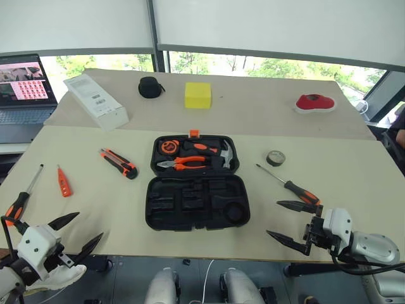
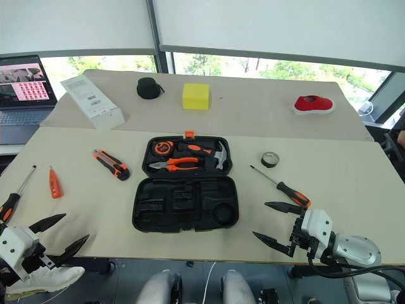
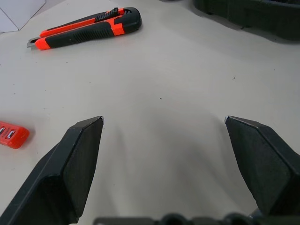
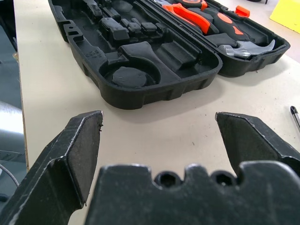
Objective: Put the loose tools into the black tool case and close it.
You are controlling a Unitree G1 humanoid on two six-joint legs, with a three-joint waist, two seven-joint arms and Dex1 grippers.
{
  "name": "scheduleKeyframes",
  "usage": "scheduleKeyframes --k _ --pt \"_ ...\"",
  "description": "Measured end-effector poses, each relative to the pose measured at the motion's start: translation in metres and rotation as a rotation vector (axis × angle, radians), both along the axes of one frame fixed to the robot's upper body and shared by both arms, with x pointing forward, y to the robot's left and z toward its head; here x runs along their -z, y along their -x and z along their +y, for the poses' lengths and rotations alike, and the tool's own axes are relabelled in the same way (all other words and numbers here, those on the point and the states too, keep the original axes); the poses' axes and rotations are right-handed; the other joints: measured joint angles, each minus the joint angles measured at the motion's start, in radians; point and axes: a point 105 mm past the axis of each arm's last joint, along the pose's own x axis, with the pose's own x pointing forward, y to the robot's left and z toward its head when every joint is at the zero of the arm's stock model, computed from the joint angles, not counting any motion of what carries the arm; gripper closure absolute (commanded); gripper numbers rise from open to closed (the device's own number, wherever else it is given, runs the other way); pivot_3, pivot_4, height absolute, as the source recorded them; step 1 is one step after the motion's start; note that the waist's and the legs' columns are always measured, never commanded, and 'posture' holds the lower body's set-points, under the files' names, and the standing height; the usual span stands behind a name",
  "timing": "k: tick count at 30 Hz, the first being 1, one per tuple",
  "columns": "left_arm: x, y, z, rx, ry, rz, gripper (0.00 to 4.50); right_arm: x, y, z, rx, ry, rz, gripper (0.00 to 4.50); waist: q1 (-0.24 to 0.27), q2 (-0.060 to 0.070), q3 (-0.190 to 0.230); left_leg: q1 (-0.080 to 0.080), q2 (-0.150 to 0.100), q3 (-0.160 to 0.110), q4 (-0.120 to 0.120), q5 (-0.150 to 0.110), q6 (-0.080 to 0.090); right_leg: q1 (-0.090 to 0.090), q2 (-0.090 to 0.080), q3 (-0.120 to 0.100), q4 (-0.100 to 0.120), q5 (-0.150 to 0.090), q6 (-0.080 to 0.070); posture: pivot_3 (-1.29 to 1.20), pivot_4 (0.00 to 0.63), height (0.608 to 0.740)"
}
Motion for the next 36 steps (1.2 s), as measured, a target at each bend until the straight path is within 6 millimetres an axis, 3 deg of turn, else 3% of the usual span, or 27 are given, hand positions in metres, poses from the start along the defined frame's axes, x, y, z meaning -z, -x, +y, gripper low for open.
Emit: scheduleKeyframes --k 6,9,12,15,18,21,24,27,32,36 --pt "-0.003 -0.002 -0.001 -0.078 0.072 -0.028 0.04 -0.003 -0.006 0.005 -0.023 -0.014 0.01 0.04 -0.003 0.0 0.0 0.0 0.0 0.0 0.0 0.0 0.0 0.0 0.0 0.0 0.001 0.0 0.0 0.0 0.15 0.74" --pt "-0.002 0.004 0.017 -0.204 0.127 0.054 0.04 -0.015 -0.013 0.021 -0.054 -0.077 -0.013 0.04 -0.009 -0.001 0.0 0.001 0.001 -0.002 0.0 0.0 0.0 -0.001 0.002 0.0 0.003 -0.001 -0.001 0.0 0.15 0.74" --pt "-0.016 0.009 0.044 -0.437 0.201 -0.048 0.04 -0.035 -0.017 0.042 -0.111 -0.192 -0.091 0.04 -0.008 0.0 0.0 0.001 0.001 -0.007 0.0 0.0 0.0 -0.001 0.002 0.0 0.003 -0.001 -0.001 0.0 0.15 0.74" --pt "-0.021 0.024 0.062 -0.618 0.209 -0.089 0.04 -0.06 -0.016 0.06 -0.186 -0.287 -0.169 0.04 -0.007 -0.001 0.0 0.001 0.0 -0.008 0.0 0.0 0.0 0.0 0.0 0.0 0.003 0.0 0.0 0.0 0.15 0.74" --pt "-0.004 0.05 0.077 -0.812 0.239 -0.044 0.04 -0.076 -0.015 0.067 -0.233 -0.361 -0.165 0.04 -0.003 -0.002 -0.001 0.0 0.0 -0.008 0.001 0.0 0.0 0.0 -0.001 0.0 0.003 0.0 0.001 0.0 0.15 0.74" --pt "0.01 0.074 0.094 -0.998 0.292 -0.02 0.04 -0.08 -0.011 0.073 -0.271 -0.401 -0.15 0.04 -0.001 -0.005 -0.002 0.0 0.0 -0.009 0.001 0.0 0.0 0.0 0.0 -0.001 0.003 0.0 0.0 0.0 0.15 0.74" --pt "0.008 0.083 0.103 -1.065 0.342 -0.026 0.04 -0.08 -0.01 0.075 -0.276 -0.417 -0.149 0.04 0.002 -0.007 -0.003 0.001 0.0 -0.009 0.001 0.0 0.0 -0.001 0.0 -0.003 0.003 -0.001 -0.001 0.0 0.15 0.74" --pt "-0.006 0.067 0.102 -1.018 0.373 -0.041 0.04 -0.08 -0.01 0.075 -0.276 -0.417 -0.146 0.04 0.005 -0.007 -0.003 0.002 0.0 -0.009 0.001 -0.001 -0.002 -0.001 -0.001 -0.004 0.003 -0.002 -0.003 0.0 0.15 0.74" --pt "-0.049 0.015 0.106 -0.894 0.323 -0.038 0.04 -0.076 -0.008 0.079 -0.291 -0.419 -0.127 0.04 0.004 -0.008 -0.004 0.002 0.0 -0.01 0.001 0.0 -0.001 0.001 0.0 -0.004 0.005 -0.001 -0.002 0.0 0.15 0.74" --pt "-0.05 -0.017 0.12 -0.897 0.31 0.101 0.04 -0.076 -0.007 0.084 -0.303 -0.423 -0.13 0.04 -0.002 -0.005 -0.003 0.002 -0.001 -0.01 0.001 0.001 -0.001 -0.001 0.002 -0.004 0.007 -0.001 -0.003 0.0 0.15 0.74"
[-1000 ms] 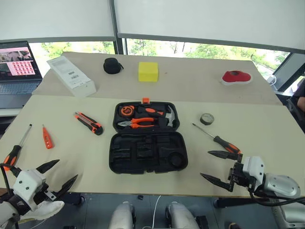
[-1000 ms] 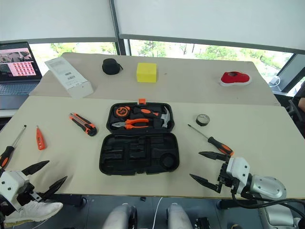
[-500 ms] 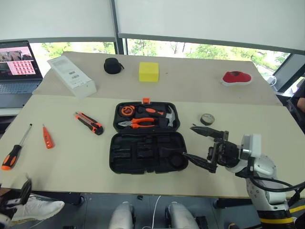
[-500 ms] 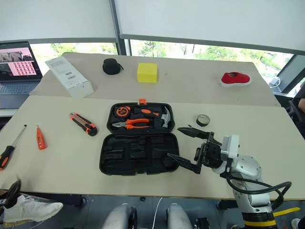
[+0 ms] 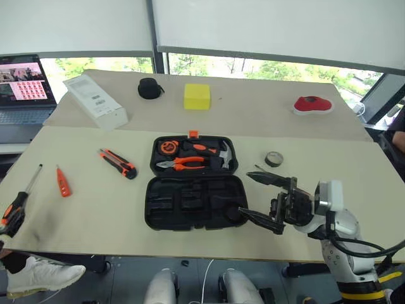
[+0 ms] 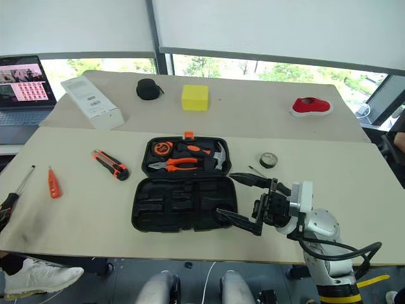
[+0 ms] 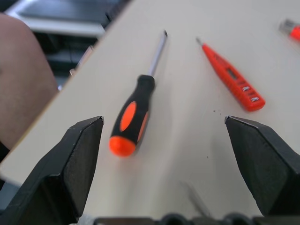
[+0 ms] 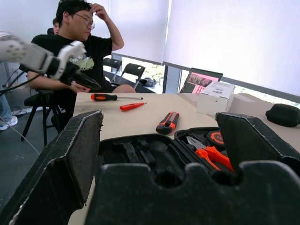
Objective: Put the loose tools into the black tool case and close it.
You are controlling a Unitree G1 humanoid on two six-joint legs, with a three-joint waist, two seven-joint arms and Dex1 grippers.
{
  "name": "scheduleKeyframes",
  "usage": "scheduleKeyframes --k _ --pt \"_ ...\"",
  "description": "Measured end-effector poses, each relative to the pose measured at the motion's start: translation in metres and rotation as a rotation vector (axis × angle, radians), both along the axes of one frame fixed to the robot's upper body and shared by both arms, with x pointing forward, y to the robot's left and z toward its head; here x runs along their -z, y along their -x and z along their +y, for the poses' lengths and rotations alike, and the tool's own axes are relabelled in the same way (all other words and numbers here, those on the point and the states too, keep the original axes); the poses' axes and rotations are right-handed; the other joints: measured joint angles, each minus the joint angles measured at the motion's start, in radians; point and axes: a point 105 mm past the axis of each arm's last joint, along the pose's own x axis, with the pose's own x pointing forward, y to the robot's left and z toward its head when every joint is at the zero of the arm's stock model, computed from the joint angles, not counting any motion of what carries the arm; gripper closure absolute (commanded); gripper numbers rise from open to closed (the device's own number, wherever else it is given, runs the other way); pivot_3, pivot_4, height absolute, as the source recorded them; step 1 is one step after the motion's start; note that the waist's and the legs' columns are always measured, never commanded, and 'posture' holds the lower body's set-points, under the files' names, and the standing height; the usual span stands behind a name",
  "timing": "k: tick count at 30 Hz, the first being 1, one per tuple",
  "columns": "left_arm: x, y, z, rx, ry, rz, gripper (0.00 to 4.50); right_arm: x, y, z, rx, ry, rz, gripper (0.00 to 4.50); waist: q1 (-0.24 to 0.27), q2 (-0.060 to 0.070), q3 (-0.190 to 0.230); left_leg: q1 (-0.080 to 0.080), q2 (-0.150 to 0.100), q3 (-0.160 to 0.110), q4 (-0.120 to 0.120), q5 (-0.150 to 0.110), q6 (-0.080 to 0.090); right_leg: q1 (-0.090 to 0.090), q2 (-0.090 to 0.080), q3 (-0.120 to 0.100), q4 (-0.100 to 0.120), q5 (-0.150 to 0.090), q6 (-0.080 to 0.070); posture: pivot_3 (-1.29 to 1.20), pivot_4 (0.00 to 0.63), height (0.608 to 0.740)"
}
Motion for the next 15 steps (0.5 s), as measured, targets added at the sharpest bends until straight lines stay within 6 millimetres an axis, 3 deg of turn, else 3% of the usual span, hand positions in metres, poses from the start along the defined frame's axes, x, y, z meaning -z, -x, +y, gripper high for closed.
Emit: scheduleKeyframes --k 6,11,12,15 --pt "0.023 -0.027 0.024 -0.061 0.065 0.153 0.04 0.001 0.0 0.007 -0.001 -0.004 -0.001 0.04 -0.005 0.0 0.0 -0.001 0.0 0.001 -0.001 -0.001 -0.002 -0.001 0.0 0.0 0.0 0.0 0.0 0.0 0.15 0.74" --pt "0.028 -0.038 0.028 -0.05 0.076 0.196 0.04 0.003 0.0 0.008 0.012 -0.004 0.0 0.04 0.003 0.0 0.0 -0.001 0.0 0.001 -0.001 -0.001 -0.002 -0.001 -0.002 -0.001 0.0 0.0 0.0 0.0 0.15 0.74" --pt "0.028 -0.041 0.029 -0.045 0.079 0.195 0.56 0.004 0.0 0.008 0.015 -0.003 0.0 0.0 0.004 0.001 0.001 0.0 0.0 0.001 -0.001 -0.001 -0.002 -0.001 -0.002 -0.001 0.001 0.0 0.0 0.0 0.15 0.74" --pt "0.029 -0.047 0.028 -0.02 0.077 0.19 1.55 0.006 0.001 0.007 0.025 0.007 -0.005 0.0 0.005 0.002 0.001 0.0 0.0 0.002 -0.001 -0.001 -0.002 -0.001 -0.002 -0.001 0.002 0.0 0.0 0.0 0.15 0.74"
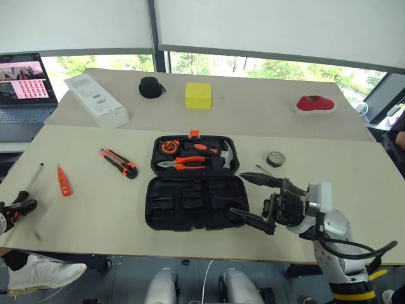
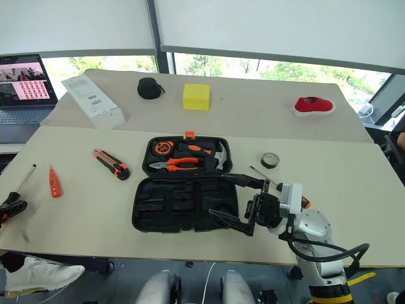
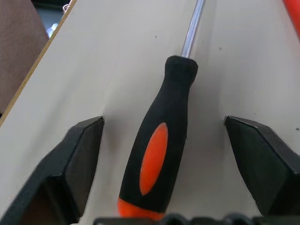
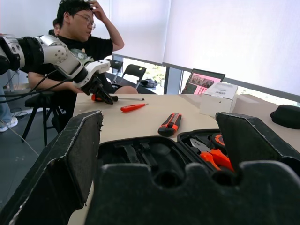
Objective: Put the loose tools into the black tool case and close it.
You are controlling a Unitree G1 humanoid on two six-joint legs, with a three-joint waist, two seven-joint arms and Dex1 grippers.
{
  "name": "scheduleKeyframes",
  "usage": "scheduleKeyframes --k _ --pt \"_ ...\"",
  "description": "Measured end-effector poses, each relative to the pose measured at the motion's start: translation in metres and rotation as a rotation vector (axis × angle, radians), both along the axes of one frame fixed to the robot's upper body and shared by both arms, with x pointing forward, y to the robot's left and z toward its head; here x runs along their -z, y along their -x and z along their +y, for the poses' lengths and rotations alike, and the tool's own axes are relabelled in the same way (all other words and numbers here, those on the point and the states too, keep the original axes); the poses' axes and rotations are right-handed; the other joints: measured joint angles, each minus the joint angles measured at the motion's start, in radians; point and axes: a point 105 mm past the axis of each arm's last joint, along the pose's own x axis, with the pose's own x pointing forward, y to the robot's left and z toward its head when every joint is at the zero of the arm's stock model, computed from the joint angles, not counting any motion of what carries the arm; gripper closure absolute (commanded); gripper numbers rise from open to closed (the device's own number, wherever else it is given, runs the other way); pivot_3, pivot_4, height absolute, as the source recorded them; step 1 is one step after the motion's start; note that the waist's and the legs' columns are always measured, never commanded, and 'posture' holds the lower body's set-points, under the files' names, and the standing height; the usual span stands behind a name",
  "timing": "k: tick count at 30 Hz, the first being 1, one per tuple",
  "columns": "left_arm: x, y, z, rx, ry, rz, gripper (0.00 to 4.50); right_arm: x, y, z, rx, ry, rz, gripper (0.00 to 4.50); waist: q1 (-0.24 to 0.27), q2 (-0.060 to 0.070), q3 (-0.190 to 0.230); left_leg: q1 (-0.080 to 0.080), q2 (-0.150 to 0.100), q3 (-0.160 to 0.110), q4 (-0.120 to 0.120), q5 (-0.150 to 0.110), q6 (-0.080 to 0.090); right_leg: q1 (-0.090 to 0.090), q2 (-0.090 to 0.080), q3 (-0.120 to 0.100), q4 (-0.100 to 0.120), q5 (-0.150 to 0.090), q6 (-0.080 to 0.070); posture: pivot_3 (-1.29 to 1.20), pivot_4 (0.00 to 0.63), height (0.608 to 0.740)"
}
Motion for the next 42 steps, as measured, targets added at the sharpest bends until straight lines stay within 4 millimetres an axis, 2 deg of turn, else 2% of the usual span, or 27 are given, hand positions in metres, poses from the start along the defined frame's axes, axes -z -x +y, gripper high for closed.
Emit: scheduleKeyframes --k 6,9,11,15,16,17,18,19,20,22,24,26,32,35,37,42 --pt "0.001 0.004 0.005 0.022 -0.04 -0.016 3.51 0.001 0.002 -0.001 0.013 0.0 -0.015 0.0 -0.007 0.001 0.0 0.0 0.001 -0.001 0.0 0.0 0.0 -0.002 0.0 0.001 0.004 -0.001 -0.001 0.0 0.15 0.74" --pt "-0.003 0.006 0.005 0.045 -0.054 -0.088 3.62 0.003 0.003 -0.002 0.018 0.002 -0.013 0.0 -0.007 0.0 0.0 0.0 0.001 -0.001 0.0 0.0 0.0 -0.002 0.0 0.001 0.004 -0.001 -0.001 0.0 0.15 0.74" --pt "-0.017 0.003 0.0 0.115 -0.094 -0.189 3.62 0.003 0.003 -0.005 0.028 0.009 -0.016 0.0 -0.005 -0.003 0.0 -0.001 0.001 -0.001 0.0 0.0 0.0 -0.002 -0.001 0.001 0.003 -0.001 -0.001 0.0 0.15 0.74" --pt "-0.07 -0.018 -0.048 0.442 -0.221 -0.467 3.62 -0.001 0.0 -0.021 0.08 0.04 -0.033 0.0 0.015 -0.004 0.0 -0.002 0.0 -0.001 0.0 -0.003 -0.006 0.0 -0.008 -0.002 0.001 0.0 -0.001 0.0 0.15 0.74" --pt "-0.085 -0.025 -0.075 0.605 -0.269 -0.523 3.62 -0.002 -0.003 -0.029 0.106 0.054 -0.04 0.0 0.02 -0.004 0.0 -0.001 -0.001 0.0 0.0 -0.004 -0.007 0.0 -0.01 -0.004 0.0 0.0 -0.001 0.0 0.15 0.74" --pt "-0.092 -0.029 -0.096 0.717 -0.296 -0.546 3.62 -0.002 -0.005 -0.033 0.122 0.063 -0.039 0.0 0.022 -0.004 -0.001 -0.001 -0.001 0.0 0.0 -0.004 -0.007 0.001 -0.011 -0.004 -0.002 0.0 -0.001 0.0 0.15 0.74" --pt "-0.093 -0.033 -0.113 0.808 -0.313 -0.549 3.62 -0.002 -0.006 -0.037 0.135 0.068 -0.041 0.0 0.024 -0.002 -0.001 -0.001 -0.001 0.001 0.0 -0.004 -0.007 0.001 -0.012 -0.005 -0.003 0.0 -0.001 0.0 0.15 0.74" --pt "-0.093 -0.04 -0.146 0.988 -0.341 -0.537 3.62 0.0 -0.01 -0.042 0.153 0.082 -0.034 0.0 0.024 0.0 -0.001 -0.002 -0.001 0.004 0.0 -0.004 -0.007 0.002 -0.013 -0.005 -0.003 0.0 -0.001 0.0 0.15 0.74" --pt "-0.088 -0.046 -0.173 1.137 -0.365 -0.498 3.62 0.004 -0.013 -0.046 0.164 0.107 -0.02 0.0 0.024 0.001 -0.001 -0.002 -0.004 0.008 0.0 -0.002 -0.004 0.003 -0.013 -0.005 -0.004 0.0 0.0 0.0 0.15 0.74" --pt "-0.071 -0.051 -0.216 1.372 -0.392 -0.407 3.62 0.01 -0.018 -0.053 0.185 0.157 0.001 0.0 0.022 0.002 0.0 -0.003 -0.003 0.014 0.0 0.002 0.003 0.003 -0.011 -0.003 -0.004 0.001 0.001 0.0 0.15 0.74" --pt "-0.055 -0.054 -0.252 1.563 -0.4 -0.31 3.62 0.012 -0.022 -0.06 0.206 0.192 0.017 0.0 0.017 0.002 0.0 -0.006 -0.002 0.015 0.001 0.003 0.005 0.0 -0.005 0.0 -0.005 0.002 0.005 0.0 0.15 0.74" --pt "-0.045 -0.061 -0.281 1.679 -0.424 -0.247 3.62 0.014 -0.023 -0.067 0.219 0.242 0.044 0.0 0.012 0.002 0.0 -0.007 -0.001 0.014 0.001 0.003 0.005 -0.001 0.0 0.002 -0.005 0.003 0.005 0.0 0.15 0.74" --pt "-0.032 -0.083 -0.319 1.758 -0.449 -0.155 3.62 0.024 -0.021 -0.075 0.278 0.286 0.129 0.0 0.002 0.003 0.001 -0.008 0.0 0.013 0.002 0.003 0.005 -0.001 0.002 0.003 -0.004 0.002 0.005 0.0 0.15 0.74" --pt "-0.02 -0.089 -0.326 1.776 -0.467 -0.08 3.62 0.022 -0.016 -0.072 0.29 0.286 0.132 0.0 0.001 0.003 0.001 -0.008 -0.001 0.013 0.002 0.003 0.005 -0.001 0.002 0.004 -0.004 0.002 0.006 0.0 0.15 0.74" --pt "-0.021 -0.096 -0.332 1.771 -0.491 -0.08 3.62 0.019 -0.014 -0.069 0.296 0.284 0.126 0.0 0.003 0.003 0.001 -0.008 -0.001 0.012 0.003 0.003 0.005 0.0 0.001 0.004 -0.004 0.002 0.007 0.0 0.15 0.74" --pt "-0.018 -0.099 -0.342 1.775 -0.479 -0.089 3.62 0.014 -0.012 -0.064 0.309 0.277 0.116 0.0 0.015 0.003 0.0 -0.008 -0.001 0.012 0.006 0.003 0.005 0.001 0.001 0.004 -0.004 0.002 0.007 0.0 0.15 0.74"
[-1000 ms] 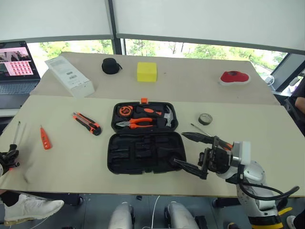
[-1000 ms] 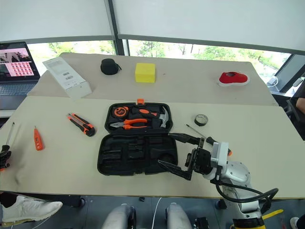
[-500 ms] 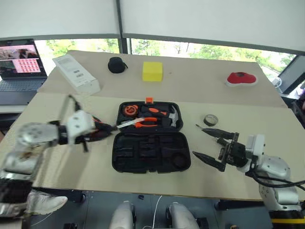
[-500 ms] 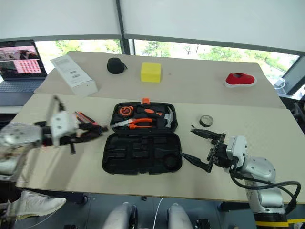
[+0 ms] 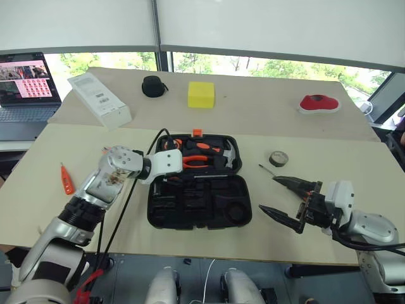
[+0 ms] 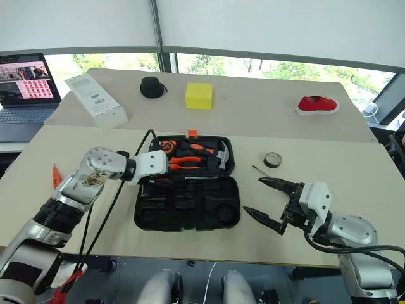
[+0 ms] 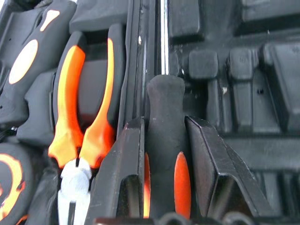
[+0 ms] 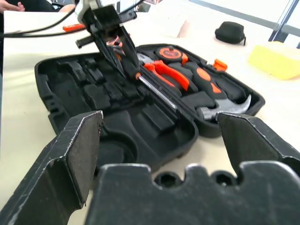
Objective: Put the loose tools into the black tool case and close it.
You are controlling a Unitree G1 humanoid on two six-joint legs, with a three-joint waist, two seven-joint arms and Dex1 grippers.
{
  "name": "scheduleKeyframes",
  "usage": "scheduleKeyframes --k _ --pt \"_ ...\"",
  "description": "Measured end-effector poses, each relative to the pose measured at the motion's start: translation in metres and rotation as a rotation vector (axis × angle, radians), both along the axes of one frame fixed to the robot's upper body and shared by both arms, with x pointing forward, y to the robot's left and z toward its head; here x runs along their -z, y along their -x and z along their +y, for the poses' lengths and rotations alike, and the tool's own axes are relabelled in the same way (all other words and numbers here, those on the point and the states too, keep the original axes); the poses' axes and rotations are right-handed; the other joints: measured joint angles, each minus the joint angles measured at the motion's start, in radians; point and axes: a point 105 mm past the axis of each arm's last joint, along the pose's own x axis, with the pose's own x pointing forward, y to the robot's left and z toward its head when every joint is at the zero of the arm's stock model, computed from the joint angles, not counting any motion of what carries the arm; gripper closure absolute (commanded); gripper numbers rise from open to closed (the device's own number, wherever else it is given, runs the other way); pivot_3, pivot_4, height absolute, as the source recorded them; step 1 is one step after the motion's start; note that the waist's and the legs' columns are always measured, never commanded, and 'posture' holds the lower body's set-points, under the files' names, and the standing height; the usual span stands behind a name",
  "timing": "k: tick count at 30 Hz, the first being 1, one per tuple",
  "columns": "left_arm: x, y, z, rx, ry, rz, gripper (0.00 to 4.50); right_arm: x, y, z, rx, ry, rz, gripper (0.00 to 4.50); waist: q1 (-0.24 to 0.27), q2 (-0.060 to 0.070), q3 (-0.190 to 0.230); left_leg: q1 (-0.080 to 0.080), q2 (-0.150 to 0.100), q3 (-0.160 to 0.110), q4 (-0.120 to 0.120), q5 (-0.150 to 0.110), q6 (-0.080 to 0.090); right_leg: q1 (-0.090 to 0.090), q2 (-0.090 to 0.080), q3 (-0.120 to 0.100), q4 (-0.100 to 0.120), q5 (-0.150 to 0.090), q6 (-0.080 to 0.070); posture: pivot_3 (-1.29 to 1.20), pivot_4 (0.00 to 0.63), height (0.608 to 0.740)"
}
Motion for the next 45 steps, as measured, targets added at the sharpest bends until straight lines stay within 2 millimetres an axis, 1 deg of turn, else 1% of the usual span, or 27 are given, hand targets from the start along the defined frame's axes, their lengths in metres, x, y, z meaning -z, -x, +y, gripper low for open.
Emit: scheduleKeyframes --k 1,3,4,6,7,8,10,11,14,16,19,21,22,23,26,28,29,32,35,41,45 --pt "0.0 0.0 -0.001 -0.001 0.001 0.003 3.62 0.0 0.0 0.001 -0.001 0.0 0.0 0.0 0.002 0.0 0.0 0.0 0.0 0.0 0.001 0.0 0.0 0.0 0.0 0.0 0.0 0.0 0.0 0.0 0.15 0.74" --pt "-0.001 0.001 -0.002 -0.002 0.002 0.006 2.62 -0.001 0.0 0.002 0.002 -0.001 0.0 0.0 0.003 0.0 0.0 -0.001 0.0 0.0 0.001 0.0 0.0 0.0 0.0 0.0 0.0 0.0 0.0 0.0 0.15 0.74" --pt "0.0 0.003 -0.001 0.001 -0.001 0.013 2.48 -0.002 0.0 0.002 0.003 -0.002 0.0 0.0 0.004 0.0 0.0 -0.001 0.0 0.0 0.001 0.0 0.0 0.0 0.0 0.0 0.0 0.0 0.0 0.0 0.15 0.74" --pt "0.001 0.005 -0.001 0.002 -0.004 0.012 1.65 -0.002 0.0 0.002 0.01 -0.004 0.006 0.0 0.004 0.0 0.0 -0.001 0.0 0.0 0.001 0.0 0.0 0.0 0.0 0.0 0.0 0.0 0.0 0.0 0.15 0.74" --pt "-0.001 0.006 0.001 0.003 -0.012 0.007 1.36 -0.002 -0.001 0.002 0.01 -0.006 0.009 0.0 0.004 0.0 0.0 -0.001 0.0 0.0 0.001 0.0 0.0 0.0 0.0 0.0 0.0 0.0 0.0 0.0 0.15 0.74" --pt "-0.001 0.006 0.002 -0.002 -0.014 0.008 0.92 -0.002 -0.001 0.002 0.01 -0.009 0.012 0.0 0.004 0.0 0.0 -0.001 0.0 0.0 0.001 0.0 0.0 0.0 0.0 0.0 0.0 0.0 0.0 0.0 0.15 0.74" --pt "0.001 0.008 0.004 -0.014 -0.01 0.019 0.26 -0.004 -0.002 0.003 0.007 -0.018 0.014 0.0 0.004 0.0 0.0 -0.001 0.0 0.0 0.001 0.0 0.0 0.0 0.0 0.0 0.0 0.0 0.0 0.0 0.15 0.74" --pt "0.0 0.007 0.005 -0.028 -0.005 0.011 0.02 -0.005 -0.002 0.003 0.004 -0.023 0.013 0.0 0.004 0.0 0.0 -0.001 0.0 -0.001 0.001 0.0 0.0 0.0 0.0 0.0 0.0 0.0 0.0 0.0 0.15 0.74" --pt "-0.001 0.005 0.004 -0.044 0.022 0.001 0.02 -0.006 -0.002 0.003 0.001 -0.032 0.013 0.0 0.005 0.0 0.0 -0.002 0.0 -0.001 0.001 0.0 0.0 -0.001 0.0 0.0 0.0 0.0 0.0 0.0 0.15 0.74" --pt "-0.003 0.007 0.0 -0.038 0.081 0.012 0.02 -0.006 -0.002 0.004 -0.001 -0.036 0.013 0.0 0.007 0.0 0.0 -0.003 0.0 -0.001 0.002 0.0 0.0 -0.001 0.0 -0.001 0.0 0.0 0.0 0.0 0.15 0.74" --pt "-0.016 0.009 -0.001 -0.021 0.173 0.006 0.79 -0.007 -0.001 0.005 -0.006 -0.039 0.01 0.0 0.006 0.0 0.0 -0.003 0.0 -0.002 0.003 0.0 0.0 -0.001 0.0 -0.001 0.0 0.0 0.0 0.0 0.15 0.74" --pt "-0.025 0.009 0.002 -0.018 0.229 0.001 1.59 -0.007 0.0 0.005 -0.006 -0.049 0.012 0.0 0.005 0.0 0.0 -0.003 0.0 -0.002 0.003 0.0 0.0 -0.001 0.0 -0.001 0.0 0.0 0.0 0.0 0.15 0.74" --pt "-0.026 0.01 0.002 -0.016 0.248 0.001 1.98 -0.006 0.001 0.005 -0.006 -0.058 0.016 0.0 0.005 0.0 0.0 -0.003 0.0 -0.002 0.003 0.0 0.0 -0.001 0.0 -0.001 0.0 0.0 0.0 0.0 0.15 0.74" --pt "-0.025 0.01 0.001 -0.017 0.266 0.003 2.37 -0.007 0.001 0.006 -0.006 -0.067 0.017 0.0 0.005 0.0 0.0 -0.003 0.0 -0.002 0.003 0.0 0.0 -0.001 0.0 -0.001 0.0 0.0 0.0 0.0 0.15 0.74" --pt "-0.014 0.009 -0.005 -0.032 0.324 0.043 3.59 -0.008 0.001 0.007 -0.008 -0.085 0.014 0.0 0.006 0.0 0.0 -0.003 0.0 -0.002 0.003 0.0 0.0 -0.001 0.0 -0.001 0.0 0.0 0.001 0.0 0.15 0.74" --pt "-0.004 0.009 -0.007 -0.051 0.343 0.072 4.27 -0.008 0.001 0.007 -0.009 -0.089 0.014 0.0 0.006 0.0 0.0 -0.003 0.0 -0.002 0.003 0.0 0.0 -0.001 0.0 -0.001 0.0 0.0 0.001 0.0 0.15 0.74" --pt "0.001 0.01 -0.007 -0.057 0.345 0.087 4.46 -0.007 0.002 0.007 -0.008 -0.09 0.017 0.0 0.006 0.0 0.0 -0.003 0.0 -0.002 0.003 0.0 0.0 -0.001 0.0 -0.001 0.0 0.0 0.001 0.0 0.15 0.74" --pt "0.011 0.012 -0.008 -0.055 0.314 0.089 4.46 -0.005 0.003 0.006 -0.003 -0.091 0.034 0.0 0.006 0.0 0.0 -0.003 0.0 -0.002 0.003 0.0 0.0 -0.001 0.0 -0.001 0.0 0.0 0.001 0.0 0.15 0.74" --pt "0.013 0.012 -0.008 -0.047 0.298 0.067 4.46 -0.002 0.004 0.006 0.002 -0.091 0.048 0.0 0.006 0.0 0.0 -0.003 0.0 -0.002 0.003 0.0 0.0 0.0 0.0 -0.001 0.0 0.0 0.001 0.0 0.15 0.74" --pt "0.022 0.008 -0.013 -0.066 0.31 0.1 4.46 -0.001 0.005 0.002 0.02 -0.091 0.054 0.0 0.01 0.002 -0.002 0.0 0.0 -0.003 0.004 0.0 0.0 0.003 0.0 -0.001 0.0 0.001 0.001 0.0 0.15 0.74" --pt "0.025 0.007 -0.016 -0.074 0.313 0.102 4.46 -0.001 0.003 0.0 0.044 -0.09 0.052 0.0 0.013 0.002 -0.002 0.008 -0.001 -0.004 0.005 0.0 0.0 0.013 -0.001 -0.002 -0.001 0.0 0.001 0.0 0.15 0.74"
